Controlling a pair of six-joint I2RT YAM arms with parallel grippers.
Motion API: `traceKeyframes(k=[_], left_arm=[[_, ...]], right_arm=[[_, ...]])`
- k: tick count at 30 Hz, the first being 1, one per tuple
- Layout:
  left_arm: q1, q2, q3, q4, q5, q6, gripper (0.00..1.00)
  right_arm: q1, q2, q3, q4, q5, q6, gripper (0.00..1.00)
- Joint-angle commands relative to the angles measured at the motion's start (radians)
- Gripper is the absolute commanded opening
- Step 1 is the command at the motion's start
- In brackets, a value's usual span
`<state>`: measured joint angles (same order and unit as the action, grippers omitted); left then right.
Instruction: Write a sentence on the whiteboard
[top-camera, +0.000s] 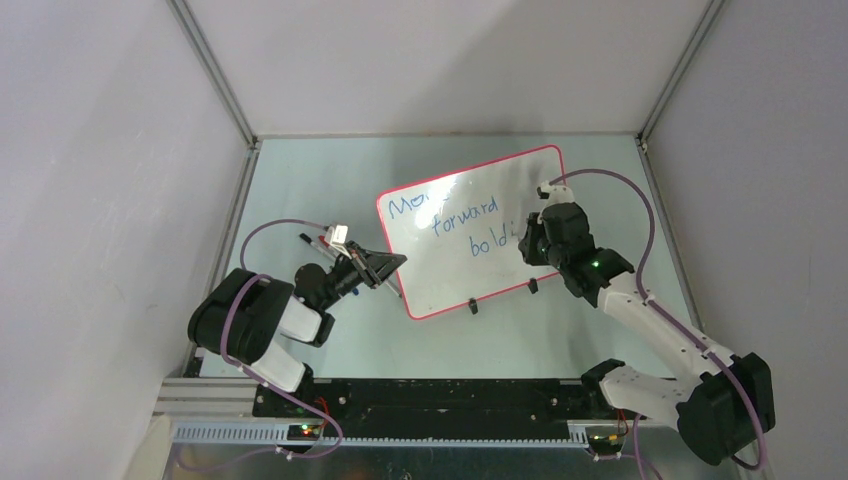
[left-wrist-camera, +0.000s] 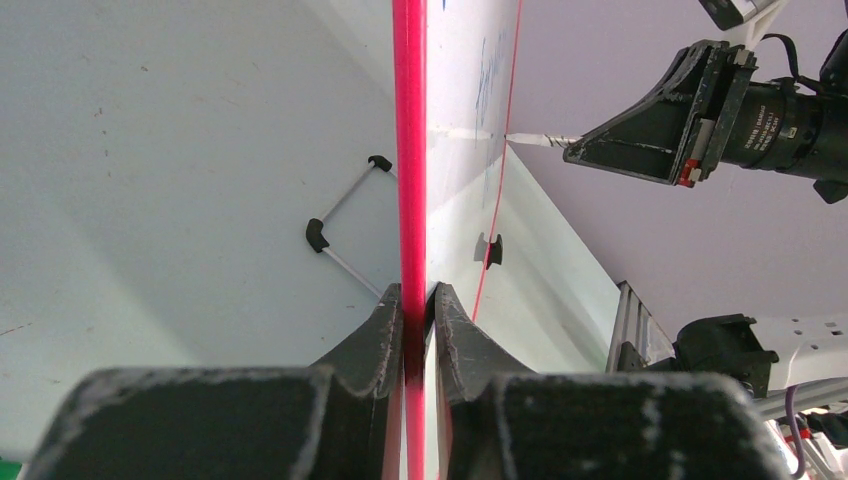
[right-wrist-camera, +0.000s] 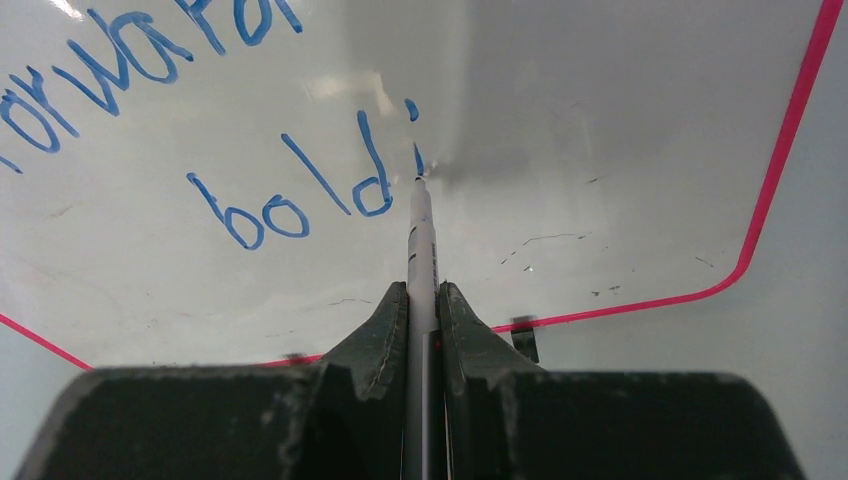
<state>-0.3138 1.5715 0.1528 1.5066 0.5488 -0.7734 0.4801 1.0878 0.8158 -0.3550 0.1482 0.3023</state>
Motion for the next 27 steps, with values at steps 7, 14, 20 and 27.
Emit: traceKeyframes(k=[7,14,20,27], left_arm=[[-0.004,-0.006,0.001,0.024,-0.033,0.071,0.00],[-0.005,-0.005,0.003,0.024,-0.030,0.072,0.00],[-0.004,-0.005,0.003,0.024,-0.031,0.072,0.00],[-0.004,-0.004,0.002,0.024,-0.031,0.072,0.00]], right_arm=[[-0.009,0.020,0.085,0.030,-0.003,-0.007,0.00],[-0.016,0.048,0.120,0.034,-0.002,-0.010,0.00],[-0.023,0.060,0.132,0.039,-0.003,-0.014,0.00],[-0.028,0.075,0.138,0.041,-0.010,-0.014,0.00]])
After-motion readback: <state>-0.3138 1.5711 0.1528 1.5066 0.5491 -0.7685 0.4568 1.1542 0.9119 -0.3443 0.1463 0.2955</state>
